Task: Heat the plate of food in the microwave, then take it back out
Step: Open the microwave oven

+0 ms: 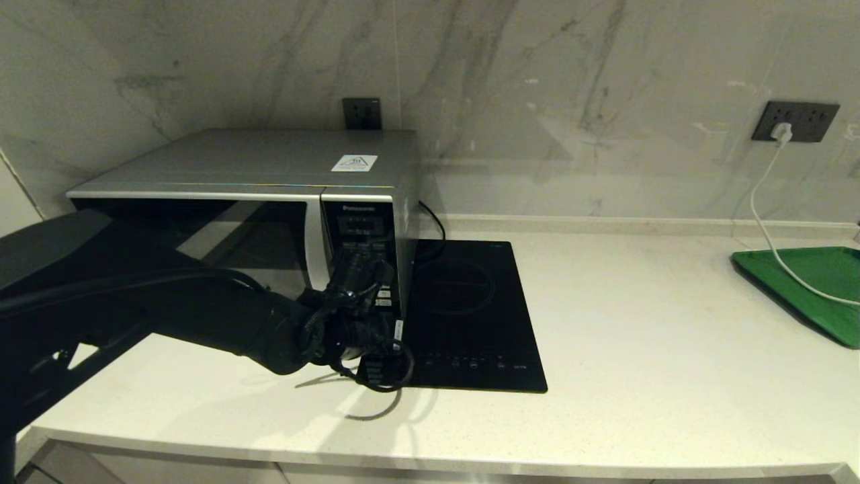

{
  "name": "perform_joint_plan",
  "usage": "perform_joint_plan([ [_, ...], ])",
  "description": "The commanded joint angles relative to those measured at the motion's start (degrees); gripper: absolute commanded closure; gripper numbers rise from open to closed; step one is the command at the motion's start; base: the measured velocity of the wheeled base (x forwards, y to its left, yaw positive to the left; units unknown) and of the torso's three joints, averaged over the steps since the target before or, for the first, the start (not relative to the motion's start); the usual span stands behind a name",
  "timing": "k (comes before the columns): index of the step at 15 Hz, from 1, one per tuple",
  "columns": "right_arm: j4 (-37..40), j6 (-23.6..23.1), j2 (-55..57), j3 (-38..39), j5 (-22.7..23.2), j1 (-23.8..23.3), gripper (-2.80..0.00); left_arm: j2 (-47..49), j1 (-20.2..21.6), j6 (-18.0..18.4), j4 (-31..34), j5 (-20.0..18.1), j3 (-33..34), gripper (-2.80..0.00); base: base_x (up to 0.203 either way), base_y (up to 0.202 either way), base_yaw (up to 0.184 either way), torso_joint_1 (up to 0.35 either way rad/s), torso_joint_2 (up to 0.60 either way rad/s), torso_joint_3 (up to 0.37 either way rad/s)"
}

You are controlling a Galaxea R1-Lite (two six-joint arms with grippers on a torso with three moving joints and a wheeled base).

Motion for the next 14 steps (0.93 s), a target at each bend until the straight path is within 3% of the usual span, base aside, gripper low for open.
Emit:
perform_joint_plan([
  [1,0.0,0.02,-0.01,0.05,-0.05,-0.03,0.0,1.09,-0.01,0.23,-0.03,0.11,-1.93,0.0,0.0,0.0,0.0,0.0,0.0,0.0],
  [14,0.0,0.03,-0.01,0.04,-0.05,0.06,0.0,2.16,1.37,2.83,-0.12,0.11,-3.33,0.0,0.0,0.0,0.0,0.0,0.0,0.0],
])
